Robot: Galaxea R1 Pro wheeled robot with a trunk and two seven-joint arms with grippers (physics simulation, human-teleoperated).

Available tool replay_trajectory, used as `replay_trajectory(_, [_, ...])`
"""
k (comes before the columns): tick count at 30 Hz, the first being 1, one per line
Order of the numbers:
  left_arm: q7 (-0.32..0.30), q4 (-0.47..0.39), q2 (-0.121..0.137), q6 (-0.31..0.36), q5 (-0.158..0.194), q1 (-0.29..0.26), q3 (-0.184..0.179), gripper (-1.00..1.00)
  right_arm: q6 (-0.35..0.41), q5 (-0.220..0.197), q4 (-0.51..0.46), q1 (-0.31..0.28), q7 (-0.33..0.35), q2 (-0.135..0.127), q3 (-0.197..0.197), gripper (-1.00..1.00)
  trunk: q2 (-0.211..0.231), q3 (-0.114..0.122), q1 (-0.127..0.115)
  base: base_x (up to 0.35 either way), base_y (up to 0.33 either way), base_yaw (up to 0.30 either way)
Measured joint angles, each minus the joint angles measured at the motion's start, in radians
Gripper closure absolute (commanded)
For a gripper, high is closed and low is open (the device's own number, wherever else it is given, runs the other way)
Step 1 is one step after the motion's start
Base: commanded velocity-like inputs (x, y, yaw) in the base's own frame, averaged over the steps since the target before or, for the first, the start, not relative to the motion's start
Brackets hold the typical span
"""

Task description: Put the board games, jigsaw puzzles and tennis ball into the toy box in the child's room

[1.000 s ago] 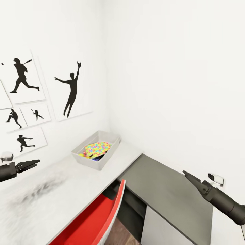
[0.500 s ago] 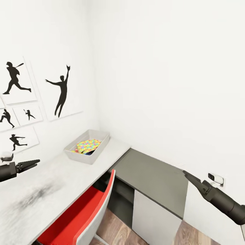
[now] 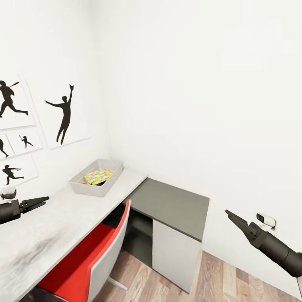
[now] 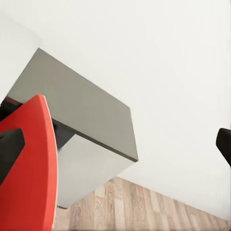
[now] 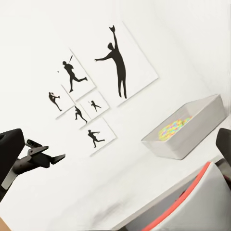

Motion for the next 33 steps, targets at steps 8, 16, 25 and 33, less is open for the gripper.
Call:
replay_trajectory(8, [0.000,0.000,0.000,0.000,0.000,0.000,0.000,-1.00,0.001,0.000,0.001,0.000,0.000,0.000,0.000,-1.00,0.000,0.010,0.000,-0.219,0.000,-0.211])
replay_trajectory(16, [0.000,0.000,0.000,0.000,0.000,0.000,0.000,-1.00,0.003,0.000,0.002,0.000,0.000,0.000,-0.001,-1.00,0.000,0.019,0.000,-0.140,0.000,-0.211])
replay_trajectory(25, [0.000,0.000,0.000,0.000,0.000,0.000,0.000,-1.00,0.004,0.000,0.002,0.000,0.000,0.000,-0.002,-1.00,0.000,0.030,-0.001,-0.076,0.033,-0.211])
replay_trajectory(33, [0.000,0.000,0.000,0.000,0.000,0.000,0.000,-1.00,0.002,0.000,0.002,0.000,0.000,0.000,-0.001,-1.00,0.000,0.039,-0.001,-0.005,0.003,-0.211])
